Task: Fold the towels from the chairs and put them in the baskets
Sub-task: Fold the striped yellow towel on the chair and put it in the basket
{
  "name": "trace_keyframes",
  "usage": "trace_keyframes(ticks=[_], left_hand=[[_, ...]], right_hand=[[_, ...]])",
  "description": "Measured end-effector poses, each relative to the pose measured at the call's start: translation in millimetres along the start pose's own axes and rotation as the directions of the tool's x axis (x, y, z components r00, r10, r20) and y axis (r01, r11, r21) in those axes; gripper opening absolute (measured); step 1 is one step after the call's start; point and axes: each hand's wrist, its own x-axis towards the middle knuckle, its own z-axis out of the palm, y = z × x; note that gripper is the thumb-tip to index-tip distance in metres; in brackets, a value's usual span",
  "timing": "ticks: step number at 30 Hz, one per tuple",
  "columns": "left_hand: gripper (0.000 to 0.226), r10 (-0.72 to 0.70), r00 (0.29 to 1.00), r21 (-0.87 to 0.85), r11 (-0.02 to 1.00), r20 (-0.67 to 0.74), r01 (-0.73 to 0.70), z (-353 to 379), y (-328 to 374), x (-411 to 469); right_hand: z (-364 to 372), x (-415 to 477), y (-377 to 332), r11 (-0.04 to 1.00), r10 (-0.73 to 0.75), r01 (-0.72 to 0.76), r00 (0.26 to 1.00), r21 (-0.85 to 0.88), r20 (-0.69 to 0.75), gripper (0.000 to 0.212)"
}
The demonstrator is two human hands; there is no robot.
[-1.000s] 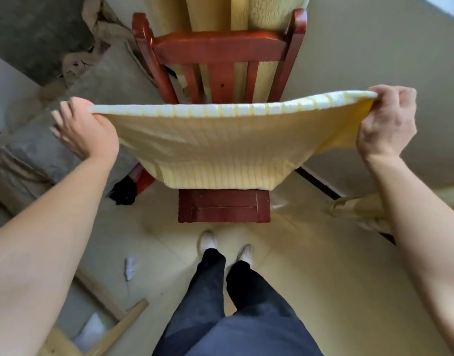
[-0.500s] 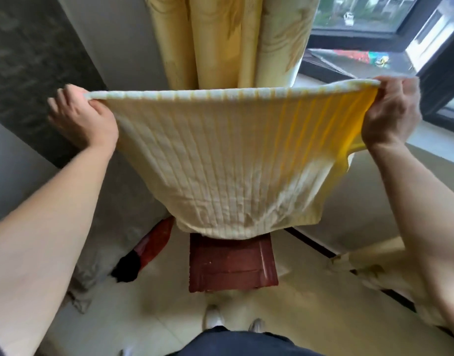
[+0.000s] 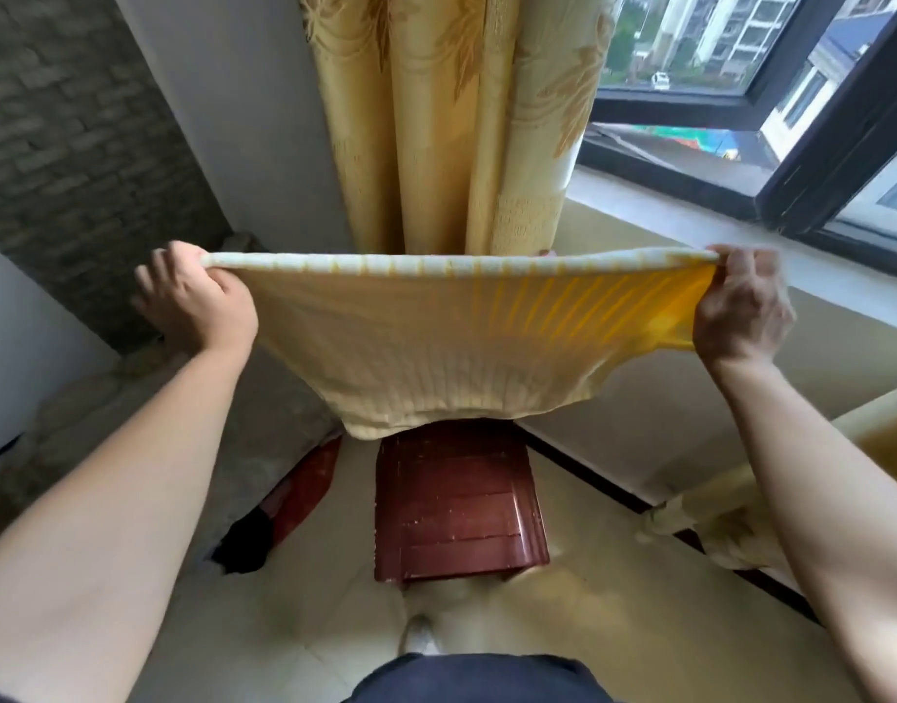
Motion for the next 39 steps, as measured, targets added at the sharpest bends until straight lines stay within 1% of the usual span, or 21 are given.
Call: trace_keyframes(ticks=[4, 8, 11, 13, 16, 18, 21, 24, 26, 29, 31, 33, 35, 36, 39], left_hand=[[0.030, -0.056, 0.995, 0.025, 0.998, 0.083, 0.054, -4, -41, -68], [0.029, -0.136, 0.975, 0.149, 0.983, 0.177, 0.110, -18, -78, -145], [0.031, -0.175, 0.958, 0.225, 0.966, 0.226, 0.123, -34, -103, -200], [0.033, -0.176, 0.953, 0.274, 0.956, 0.247, 0.106, -43, -120, -233], [0.026, -0.175, 0.938, 0.318, 0.945, 0.299, 0.075, -49, -141, -273], [0.022, -0.181, 0.916, 0.360, 0.932, 0.359, 0.044, -48, -153, -296], [0.017, -0.211, 0.862, 0.441, 0.898, 0.461, -0.016, -36, -171, -323], [0.017, -0.277, 0.791, 0.519, 0.853, 0.545, -0.058, -13, -189, -338], [0.019, -0.287, 0.769, 0.536, 0.840, 0.571, -0.085, 2, -195, -339], [0.018, -0.270, 0.757, 0.511, 0.854, 0.595, -0.097, 42, -199, -326], [0.018, -0.243, 0.762, 0.486, 0.868, 0.601, -0.106, 68, -197, -311], [0.019, -0.254, 0.764, 0.482, 0.872, 0.593, -0.085, 112, -203, -288], [0.022, -0.285, 0.749, 0.499, 0.864, 0.598, -0.070, 147, -205, -268], [0.022, -0.295, 0.728, 0.515, 0.852, 0.619, -0.092, 173, -207, -258], [0.022, -0.283, 0.648, 0.527, 0.822, 0.707, -0.216, 229, -210, -247]], right_hand=[[6, -67, 35, 1.000, 0.021, -0.020, 0.994, -0.012, 0.110, 0.029], [8, -133, 73, 0.997, 0.077, -0.075, 0.968, -0.018, 0.240, 0.028], [6, -181, 99, 0.994, 0.109, -0.104, 0.947, -0.031, 0.304, 0.029], [8, -210, 118, 0.994, 0.108, -0.099, 0.931, -0.043, 0.349, 0.030], [15, -244, 144, 0.997, 0.071, -0.067, 0.902, -0.025, 0.425, 0.030], [23, -264, 157, 0.998, 0.060, -0.051, 0.870, -0.031, 0.489, 0.029], [41, -294, 172, 0.998, 0.047, -0.012, 0.802, -0.063, 0.595, 0.029], [66, -309, 178, 0.994, 0.057, 0.021, 0.746, -0.110, 0.664, 0.028], [79, -310, 177, 0.992, 0.047, 0.045, 0.730, -0.116, 0.682, 0.028], [110, -299, 170, 0.993, 0.038, 0.049, 0.734, -0.109, 0.678, 0.029], [127, -284, 162, 0.992, 0.051, 0.042, 0.741, -0.122, 0.669, 0.031], [164, -262, 161, 0.981, 0.094, 0.043, 0.742, -0.188, 0.664, 0.036], [191, -243, 161, 0.959, 0.146, 0.061, 0.730, -0.276, 0.668, 0.041], [215, -234, 162, 0.946, 0.169, 0.075, 0.717, -0.316, 0.676, 0.041], [262, -222, 158, 0.908, 0.232, 0.107, 0.675, -0.405, 0.700, 0.034]])
